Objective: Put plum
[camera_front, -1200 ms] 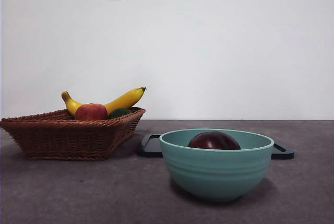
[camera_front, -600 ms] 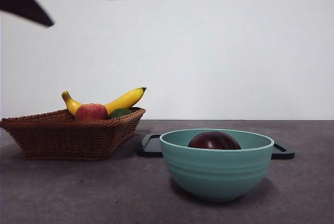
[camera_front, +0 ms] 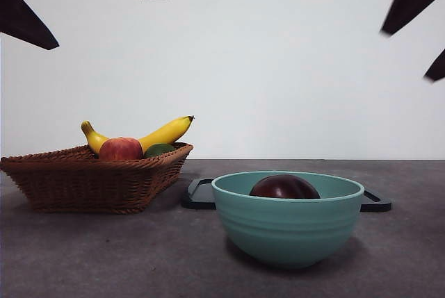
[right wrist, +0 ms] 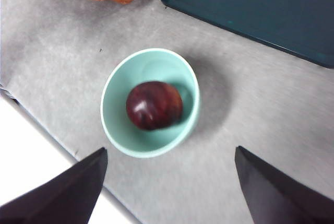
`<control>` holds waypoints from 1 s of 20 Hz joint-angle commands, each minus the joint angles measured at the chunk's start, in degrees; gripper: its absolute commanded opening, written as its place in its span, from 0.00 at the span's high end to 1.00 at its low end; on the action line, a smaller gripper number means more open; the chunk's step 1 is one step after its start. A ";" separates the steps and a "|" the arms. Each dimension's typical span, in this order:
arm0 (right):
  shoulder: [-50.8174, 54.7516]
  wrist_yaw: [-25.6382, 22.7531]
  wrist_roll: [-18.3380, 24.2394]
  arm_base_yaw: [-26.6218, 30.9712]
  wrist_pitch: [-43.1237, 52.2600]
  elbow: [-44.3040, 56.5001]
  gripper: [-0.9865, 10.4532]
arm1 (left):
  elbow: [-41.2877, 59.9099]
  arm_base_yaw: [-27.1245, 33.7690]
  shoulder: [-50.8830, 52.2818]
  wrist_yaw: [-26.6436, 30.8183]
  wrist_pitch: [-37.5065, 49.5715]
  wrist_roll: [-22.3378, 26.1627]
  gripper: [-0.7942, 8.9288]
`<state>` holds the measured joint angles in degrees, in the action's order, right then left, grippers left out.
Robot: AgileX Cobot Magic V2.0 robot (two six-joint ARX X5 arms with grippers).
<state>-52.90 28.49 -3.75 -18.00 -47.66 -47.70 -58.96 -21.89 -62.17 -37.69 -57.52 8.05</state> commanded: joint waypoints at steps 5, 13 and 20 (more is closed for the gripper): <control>-11.76 -5.03 -3.10 -5.53 8.94 0.81 0.61 | -0.52 -0.26 -0.31 -0.37 0.48 0.72 0.53; -24.96 -7.69 -3.34 -9.68 16.41 0.81 0.65 | -0.52 -0.26 -0.31 -0.37 0.55 0.74 0.53; -30.73 -11.98 -3.37 -11.65 19.78 0.81 0.80 | -0.52 -0.26 -0.31 -0.37 0.96 0.72 0.53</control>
<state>-82.72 16.62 -6.48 -29.17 -28.40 -46.54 -58.96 -21.89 -62.17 -37.69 -57.14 8.05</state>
